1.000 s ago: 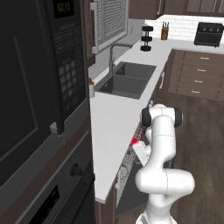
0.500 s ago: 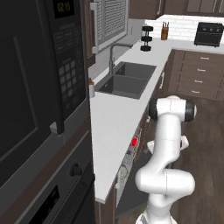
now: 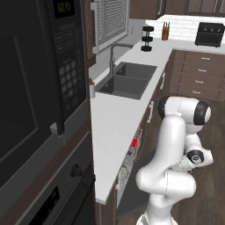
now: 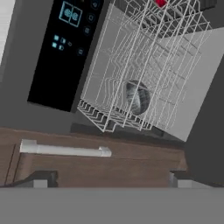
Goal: Pick up the cup and bowl from the counter, place them in the dishwasher, and close the dishwasher door.
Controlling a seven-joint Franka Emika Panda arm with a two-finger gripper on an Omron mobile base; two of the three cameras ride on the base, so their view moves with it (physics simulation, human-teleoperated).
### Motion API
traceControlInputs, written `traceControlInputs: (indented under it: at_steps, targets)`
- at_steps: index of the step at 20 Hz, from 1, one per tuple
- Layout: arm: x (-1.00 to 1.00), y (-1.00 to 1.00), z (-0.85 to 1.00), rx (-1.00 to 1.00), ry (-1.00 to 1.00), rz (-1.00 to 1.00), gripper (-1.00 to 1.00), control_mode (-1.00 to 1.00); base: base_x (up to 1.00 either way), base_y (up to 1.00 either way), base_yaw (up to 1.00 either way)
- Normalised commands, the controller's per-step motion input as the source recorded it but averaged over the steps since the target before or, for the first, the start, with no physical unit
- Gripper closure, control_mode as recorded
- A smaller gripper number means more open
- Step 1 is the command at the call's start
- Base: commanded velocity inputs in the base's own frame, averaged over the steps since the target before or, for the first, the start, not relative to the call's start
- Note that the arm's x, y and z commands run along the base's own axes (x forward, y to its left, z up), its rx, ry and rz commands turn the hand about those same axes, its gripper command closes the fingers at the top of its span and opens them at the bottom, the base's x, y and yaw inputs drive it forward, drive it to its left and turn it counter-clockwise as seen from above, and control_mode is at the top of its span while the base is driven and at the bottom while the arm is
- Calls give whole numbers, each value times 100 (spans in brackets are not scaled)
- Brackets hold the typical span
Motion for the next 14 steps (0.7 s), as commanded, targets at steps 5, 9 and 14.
traceControlInputs:
  at_steps: [5,9,14]
  targets:
    - [-38,-93,10,0,-8,0,-100,-100,0,0,0]
    - [0,-87,-16,13,1,0,-100,-100,0,0,0]
    - [3,-75,-69,21,5,0,-100,-100,0,0,0]
